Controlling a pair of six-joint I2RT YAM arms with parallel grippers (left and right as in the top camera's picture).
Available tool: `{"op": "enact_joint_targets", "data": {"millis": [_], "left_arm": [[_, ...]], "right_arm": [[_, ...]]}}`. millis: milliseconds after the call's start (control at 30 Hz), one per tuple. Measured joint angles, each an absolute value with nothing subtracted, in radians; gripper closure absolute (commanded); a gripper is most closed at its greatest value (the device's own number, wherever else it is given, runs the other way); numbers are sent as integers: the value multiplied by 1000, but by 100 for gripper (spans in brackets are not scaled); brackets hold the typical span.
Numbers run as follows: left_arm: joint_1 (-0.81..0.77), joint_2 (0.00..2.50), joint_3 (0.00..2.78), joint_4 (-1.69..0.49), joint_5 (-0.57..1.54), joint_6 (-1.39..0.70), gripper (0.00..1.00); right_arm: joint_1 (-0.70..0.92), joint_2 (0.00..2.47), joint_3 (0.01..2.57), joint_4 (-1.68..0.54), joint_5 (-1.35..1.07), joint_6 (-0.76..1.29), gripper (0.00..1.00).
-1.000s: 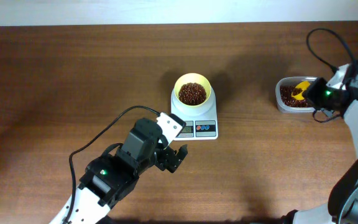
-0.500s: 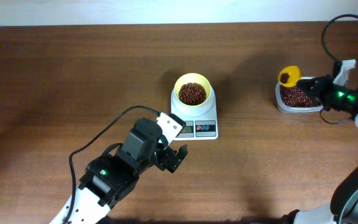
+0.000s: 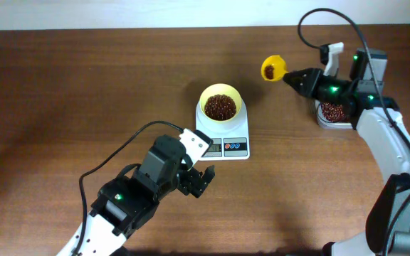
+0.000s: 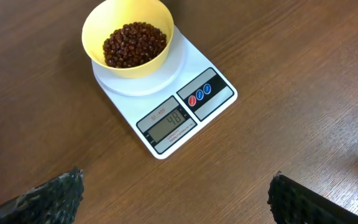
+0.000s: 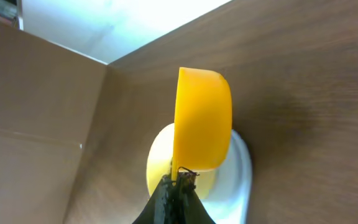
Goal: Scoop item into bowl and weigh 50g on scale
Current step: 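Carry a small scoop of beans with the right gripper over the yellow bowl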
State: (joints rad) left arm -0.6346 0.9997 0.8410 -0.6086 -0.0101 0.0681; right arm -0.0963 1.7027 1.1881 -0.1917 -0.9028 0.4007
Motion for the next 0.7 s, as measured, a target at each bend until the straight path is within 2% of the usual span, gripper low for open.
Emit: {"op": "enact_joint_targets", "data": {"millis": [233, 400, 700], "left_arm": [[-635, 1000, 841, -609, -10, 68, 1], [-635, 1000, 841, -609, -10, 68, 1], [-635, 1000, 841, -609, -10, 68, 1]], "right_arm": [[33, 1703, 1188, -186, -852, 423, 96], [113, 1703, 1188, -186, -824, 357, 96], [187, 1703, 1188, -186, -774, 19, 96]]}}
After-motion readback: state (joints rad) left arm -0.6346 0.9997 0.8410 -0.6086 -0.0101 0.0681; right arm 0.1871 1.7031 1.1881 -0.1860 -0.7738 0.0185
